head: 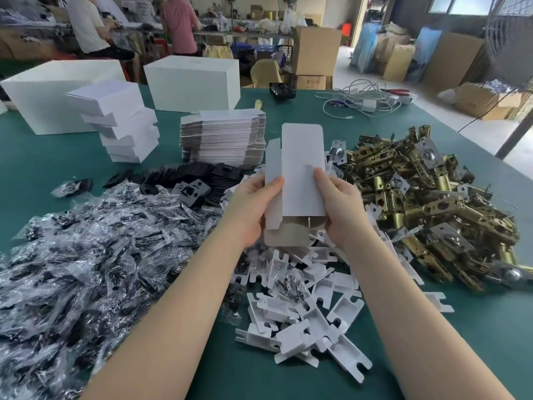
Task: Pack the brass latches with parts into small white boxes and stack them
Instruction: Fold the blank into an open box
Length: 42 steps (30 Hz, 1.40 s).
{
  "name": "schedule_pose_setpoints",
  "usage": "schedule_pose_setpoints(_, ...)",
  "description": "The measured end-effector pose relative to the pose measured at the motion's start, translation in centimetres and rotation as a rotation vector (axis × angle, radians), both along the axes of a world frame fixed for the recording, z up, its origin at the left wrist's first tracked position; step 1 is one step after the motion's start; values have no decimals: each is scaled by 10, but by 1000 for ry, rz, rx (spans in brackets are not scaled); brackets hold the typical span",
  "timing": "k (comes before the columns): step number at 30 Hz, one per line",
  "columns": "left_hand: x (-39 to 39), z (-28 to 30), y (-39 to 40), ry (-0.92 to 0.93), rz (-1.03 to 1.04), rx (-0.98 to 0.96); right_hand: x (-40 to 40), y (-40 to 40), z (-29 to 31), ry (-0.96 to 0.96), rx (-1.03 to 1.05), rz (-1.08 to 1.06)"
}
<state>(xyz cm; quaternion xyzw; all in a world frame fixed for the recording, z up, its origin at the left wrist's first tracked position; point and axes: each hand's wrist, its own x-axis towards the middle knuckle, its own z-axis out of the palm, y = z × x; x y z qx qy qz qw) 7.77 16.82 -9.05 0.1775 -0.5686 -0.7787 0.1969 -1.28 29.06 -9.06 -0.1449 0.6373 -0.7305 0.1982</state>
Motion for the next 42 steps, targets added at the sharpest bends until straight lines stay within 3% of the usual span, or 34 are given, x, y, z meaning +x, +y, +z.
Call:
schedule_pose_setpoints(8, 1, -2, -7, 1, 18, 41, -8, -4, -2, -20, -13, 64)
schedule_pose_setpoints(13, 0, -3, -11, -41, -43, -11, -8, -8, 1, 252, 160, -124)
schedule_pose_setpoints(18, -6, -2, -9, 28, 85, -167, -3, -13, -3, 399, 267, -93)
schedule_pose_setpoints(24, -5, -3, -10, 68, 98, -207, -2, -12, -3, 668, 420, -156)
schedule_pose_setpoints(30, -2, -1, -12, 52, -11, -357, -7, -6, -3, 560, 415, -310)
schedule_pose_setpoints(35, 1, 3, -15, 76, 144, -322, -1, -3, 8, 356, 203, -136)
schedule_pose_setpoints(38, 3, 6, -16, 105, 232, -305, 9, 6, 6, 423, 318, 54)
schedule_pose_setpoints(42, 1, 9, -8, 79, 124, -447, 13, 14, 6, 459, 318, -32)
